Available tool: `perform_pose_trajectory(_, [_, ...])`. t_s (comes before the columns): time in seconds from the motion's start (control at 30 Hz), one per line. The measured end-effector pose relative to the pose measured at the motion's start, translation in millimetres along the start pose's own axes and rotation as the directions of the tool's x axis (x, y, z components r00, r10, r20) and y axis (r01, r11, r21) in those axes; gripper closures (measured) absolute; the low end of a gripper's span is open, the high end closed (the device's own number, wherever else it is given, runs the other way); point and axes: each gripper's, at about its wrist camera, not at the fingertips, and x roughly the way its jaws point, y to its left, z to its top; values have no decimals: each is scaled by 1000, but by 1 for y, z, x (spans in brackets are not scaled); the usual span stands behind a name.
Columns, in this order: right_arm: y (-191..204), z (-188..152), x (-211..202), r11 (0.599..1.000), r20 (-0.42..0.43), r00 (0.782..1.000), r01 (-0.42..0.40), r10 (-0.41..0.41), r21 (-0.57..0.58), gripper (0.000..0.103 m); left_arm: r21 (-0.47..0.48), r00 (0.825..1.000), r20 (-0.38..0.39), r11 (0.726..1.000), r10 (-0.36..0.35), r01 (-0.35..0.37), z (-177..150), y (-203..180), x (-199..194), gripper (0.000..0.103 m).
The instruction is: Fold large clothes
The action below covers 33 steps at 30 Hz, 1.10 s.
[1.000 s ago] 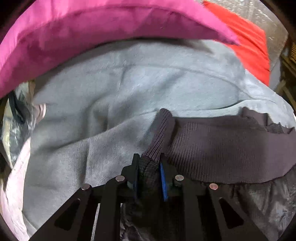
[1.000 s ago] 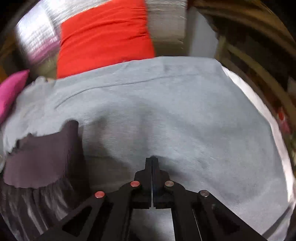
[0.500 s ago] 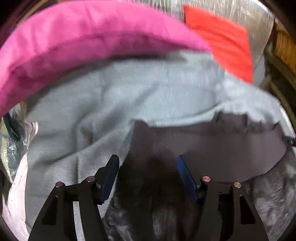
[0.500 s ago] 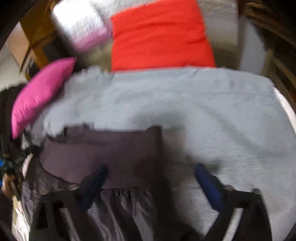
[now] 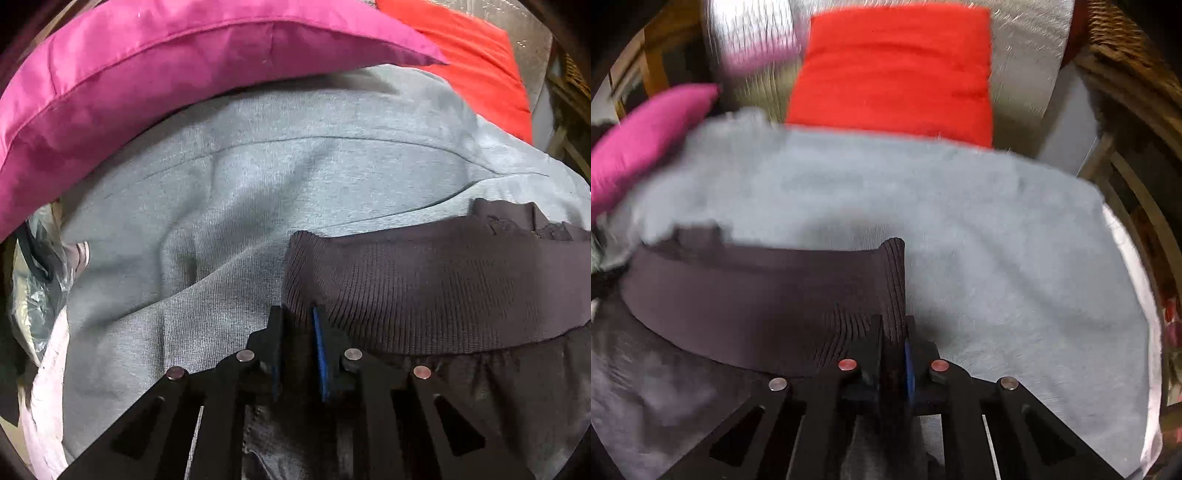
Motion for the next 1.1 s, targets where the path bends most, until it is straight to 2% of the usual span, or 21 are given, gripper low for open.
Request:
perform_pose_trajectory(0.1, [-19, -5, 14, 992, -5, 999, -44, 45, 121, 93, -9, 1000, -12, 1000, -4, 4, 2, 4, 3, 81])
perform_pose_trajectory(0.2, [-22, -4, 14, 988, -16, 998, -58, 61, 145, 91, -33, 1000, 11, 999, -8, 8, 0, 11, -7, 73])
perform_pose_trajectory(0.27, [-30, -3, 8, 976, -8, 993, -111, 114, 189, 81, -39, 1000, 21, 999, 7, -6, -1, 12, -15, 50])
perform_pose_trajectory(0.3, [-30, -4, 4, 972, 0, 991, -135, 137, 191, 67, -39, 999, 40, 999, 32, -31, -1, 12, -24, 45])
perform_pose_trajectory(0.33, [-26, -5, 2, 972, 8, 990, -142, 143, 189, 38, -35, 997, 58, 999, 41, -39, 0, 12, -32, 40])
perform_pose_trajectory(0.37, [-26, -5, -6, 972, 27, 989, -147, 144, 182, 29, -33, 996, 81, 999, 46, -43, 0, 14, -44, 38])
perform_pose_trajectory(0.57, [-24, -8, -63, 976, 117, 987, -128, 108, 177, 27, -42, 981, 181, 997, 69, -62, -6, 29, -102, 32])
perform_pose_trajectory(0.67, [-13, -15, -77, 982, 97, 986, -144, 133, 122, 27, -23, 971, 238, 1000, 13, -8, -20, 19, -132, 30])
perform_pose_trajectory(0.8, [24, -36, -83, 991, 76, 988, -130, 131, -24, 27, 73, 961, 265, 995, -83, 66, -51, -23, -143, 28])
perform_pose_trajectory(0.87, [38, -47, -88, 988, 77, 988, -129, 136, -88, 27, 103, 960, 253, 990, -121, 98, -59, -45, -138, 28])
perform_pose_trajectory(0.93, [45, -50, -81, 986, 48, 989, -133, 138, -101, 27, 133, 963, 213, 981, -165, 139, -64, -67, -126, 28])
perform_pose_trajectory(0.97, [46, -50, -73, 988, 33, 991, -123, 126, -93, 27, 144, 967, 197, 980, -165, 137, -66, -75, -119, 28])
perform_pose_trajectory(1.03, [42, -46, -54, 992, 1, 996, -93, 93, -81, 27, 164, 988, 119, 984, -97, 77, -66, -91, -90, 28])
perform_pose_trajectory(1.1, [33, -46, -33, 998, -37, 999, 9, -12, -70, 23, 122, 995, 63, 991, -71, 63, -66, -90, -67, 26])
